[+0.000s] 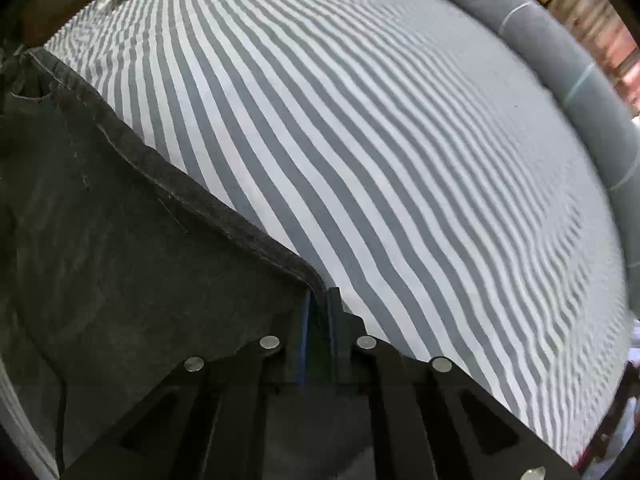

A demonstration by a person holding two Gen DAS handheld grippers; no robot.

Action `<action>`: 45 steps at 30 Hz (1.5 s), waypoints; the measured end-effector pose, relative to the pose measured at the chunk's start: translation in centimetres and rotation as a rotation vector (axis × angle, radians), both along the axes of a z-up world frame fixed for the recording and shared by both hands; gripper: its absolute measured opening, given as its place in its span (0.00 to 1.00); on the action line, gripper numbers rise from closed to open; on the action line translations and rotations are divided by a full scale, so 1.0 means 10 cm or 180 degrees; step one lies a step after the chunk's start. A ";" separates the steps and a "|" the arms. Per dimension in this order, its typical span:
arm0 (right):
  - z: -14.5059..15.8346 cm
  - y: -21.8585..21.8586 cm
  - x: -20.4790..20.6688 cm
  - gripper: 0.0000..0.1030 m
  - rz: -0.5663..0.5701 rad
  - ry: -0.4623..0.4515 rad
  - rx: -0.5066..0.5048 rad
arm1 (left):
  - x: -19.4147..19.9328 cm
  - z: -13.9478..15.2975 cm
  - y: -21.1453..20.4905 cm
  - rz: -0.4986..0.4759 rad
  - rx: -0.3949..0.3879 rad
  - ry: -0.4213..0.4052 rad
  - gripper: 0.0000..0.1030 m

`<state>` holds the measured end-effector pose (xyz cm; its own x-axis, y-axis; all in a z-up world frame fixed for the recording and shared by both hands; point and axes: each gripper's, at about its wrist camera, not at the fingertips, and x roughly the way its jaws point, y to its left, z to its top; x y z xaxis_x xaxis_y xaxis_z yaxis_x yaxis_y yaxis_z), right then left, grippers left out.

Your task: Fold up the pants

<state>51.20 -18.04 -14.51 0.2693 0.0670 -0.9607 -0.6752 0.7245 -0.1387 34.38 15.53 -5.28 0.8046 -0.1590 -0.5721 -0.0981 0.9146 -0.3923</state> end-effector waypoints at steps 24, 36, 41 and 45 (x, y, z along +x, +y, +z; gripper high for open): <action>0.98 -0.17 -2.62 0.01 -0.1046 -0.0753 0.0045 | -0.75 0.47 0.03 -0.1201 0.0772 0.0229 0.06; 0.42 -0.26 -3.62 0.01 -0.1452 -0.0386 0.0372 | -1.65 -0.01 0.05 -0.1388 0.0949 0.0774 0.09; 0.15 -0.31 -3.80 0.02 -0.1617 -0.0265 0.0432 | -1.87 -0.28 0.01 -0.1412 0.1036 0.1092 0.13; 0.02 -0.30 -3.84 0.07 -0.1740 -0.0193 0.0447 | -1.94 -0.35 0.03 -0.1346 0.0987 0.1290 0.22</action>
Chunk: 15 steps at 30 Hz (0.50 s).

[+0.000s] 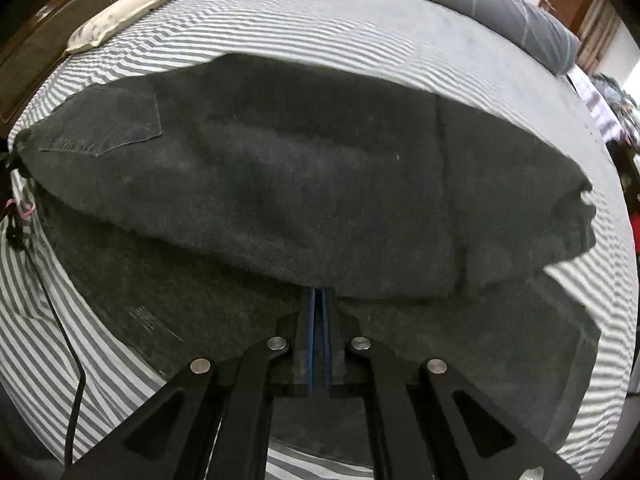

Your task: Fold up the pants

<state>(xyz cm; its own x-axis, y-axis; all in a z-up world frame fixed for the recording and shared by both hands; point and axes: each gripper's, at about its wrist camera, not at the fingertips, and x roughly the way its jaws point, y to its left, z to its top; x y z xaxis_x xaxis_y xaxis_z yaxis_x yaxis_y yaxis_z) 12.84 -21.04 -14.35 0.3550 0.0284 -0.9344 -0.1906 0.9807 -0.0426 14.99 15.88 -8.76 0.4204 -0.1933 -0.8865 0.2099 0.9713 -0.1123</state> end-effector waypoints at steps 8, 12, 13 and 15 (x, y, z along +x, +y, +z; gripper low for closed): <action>0.14 -0.17 -0.33 0.29 -0.0393 -0.0166 0.0544 | -0.23 0.10 0.35 0.0436 -0.0662 0.0284 0.46; 0.22 -0.25 -0.51 0.33 -0.0599 -0.0185 0.1005 | -0.31 0.13 0.48 0.0671 -0.1471 0.0489 0.52; 0.23 -0.28 -0.54 0.34 -0.0682 -0.0170 0.1134 | -0.30 0.12 0.49 0.0727 -0.1689 0.0546 0.52; 0.22 -0.31 -0.56 0.34 -0.0804 -0.0156 0.1322 | -0.27 0.11 0.49 0.0844 -0.1990 0.0635 0.53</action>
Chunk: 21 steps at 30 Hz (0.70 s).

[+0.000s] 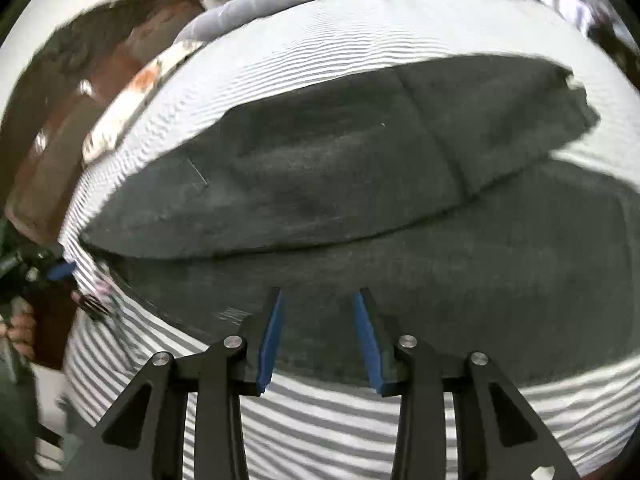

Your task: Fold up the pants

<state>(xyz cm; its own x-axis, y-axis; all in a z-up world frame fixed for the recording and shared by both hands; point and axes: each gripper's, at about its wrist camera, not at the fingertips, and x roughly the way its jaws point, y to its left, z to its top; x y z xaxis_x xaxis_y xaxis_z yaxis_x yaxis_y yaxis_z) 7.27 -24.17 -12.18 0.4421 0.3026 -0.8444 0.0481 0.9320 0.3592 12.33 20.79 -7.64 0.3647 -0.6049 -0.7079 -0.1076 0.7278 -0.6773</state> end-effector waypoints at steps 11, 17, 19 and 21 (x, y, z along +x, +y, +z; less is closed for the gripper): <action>-0.17 -0.24 -0.07 0.36 -0.0490 0.0062 0.0441 | 0.38 -0.30 -0.06 0.0620 -0.0384 0.0461 0.53; -0.35 -0.53 0.03 0.36 -0.0907 0.0006 0.0725 | 0.49 -0.41 -0.13 0.0866 -0.0278 0.0532 0.44; -0.37 -0.65 0.06 0.36 -0.1069 -0.0068 0.0795 | 0.50 -0.39 -0.12 0.0906 -0.0126 0.0462 0.25; -0.40 -0.80 0.11 0.36 -0.1232 -0.0108 0.0865 | 0.50 -0.38 -0.12 0.0950 -0.0055 0.0389 0.18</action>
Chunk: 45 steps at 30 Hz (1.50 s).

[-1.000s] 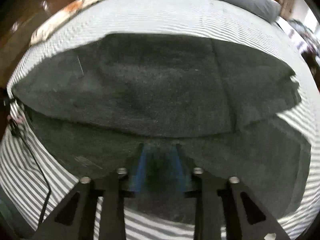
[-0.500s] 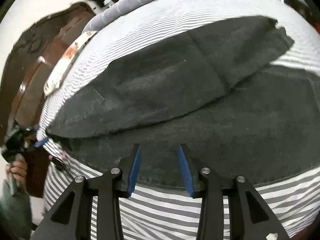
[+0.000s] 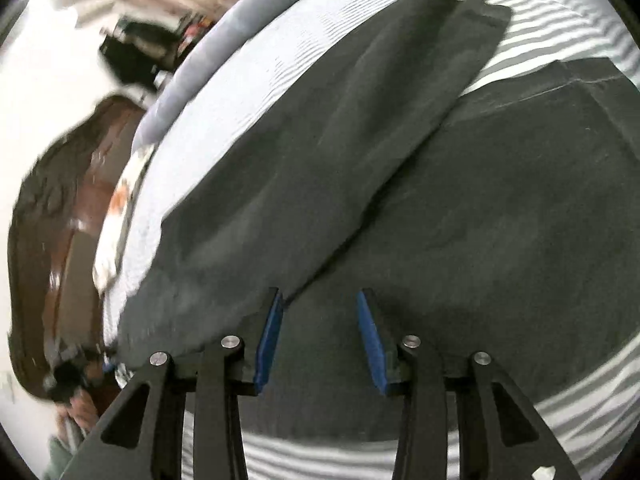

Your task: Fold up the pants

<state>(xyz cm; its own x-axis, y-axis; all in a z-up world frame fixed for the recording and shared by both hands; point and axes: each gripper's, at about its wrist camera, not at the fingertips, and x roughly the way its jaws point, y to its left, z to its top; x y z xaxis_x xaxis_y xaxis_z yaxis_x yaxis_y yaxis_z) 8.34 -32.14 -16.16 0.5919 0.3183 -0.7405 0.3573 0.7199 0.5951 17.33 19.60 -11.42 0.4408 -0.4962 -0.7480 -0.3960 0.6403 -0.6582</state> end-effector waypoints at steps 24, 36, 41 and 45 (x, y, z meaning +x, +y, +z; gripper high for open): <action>-0.14 -1.06 0.88 0.04 -0.0860 0.0053 0.0072 | 0.33 0.28 -0.07 -0.0062 0.0399 -0.0318 0.16; 0.67 -0.80 0.39 0.03 -0.0639 -0.0173 -0.0477 | 0.76 0.73 -0.19 -0.0668 0.0693 -0.0660 0.16; 0.78 -0.71 0.04 0.03 -0.0652 -0.0187 -0.0483 | 0.86 1.01 -0.31 -0.1007 0.0790 -0.1091 0.16; 0.72 -0.59 -0.21 0.03 -0.0665 -0.0111 -0.0453 | 0.79 0.92 -0.24 -0.1314 0.0852 -0.1142 0.16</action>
<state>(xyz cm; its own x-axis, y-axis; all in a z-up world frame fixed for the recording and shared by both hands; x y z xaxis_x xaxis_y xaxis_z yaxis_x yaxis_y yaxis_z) 6.20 -38.04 -9.01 0.6600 0.0804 -0.7470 0.4881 0.7100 0.5076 25.26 17.18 -2.19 0.4996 -0.4951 -0.7108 0.1370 0.8554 -0.4995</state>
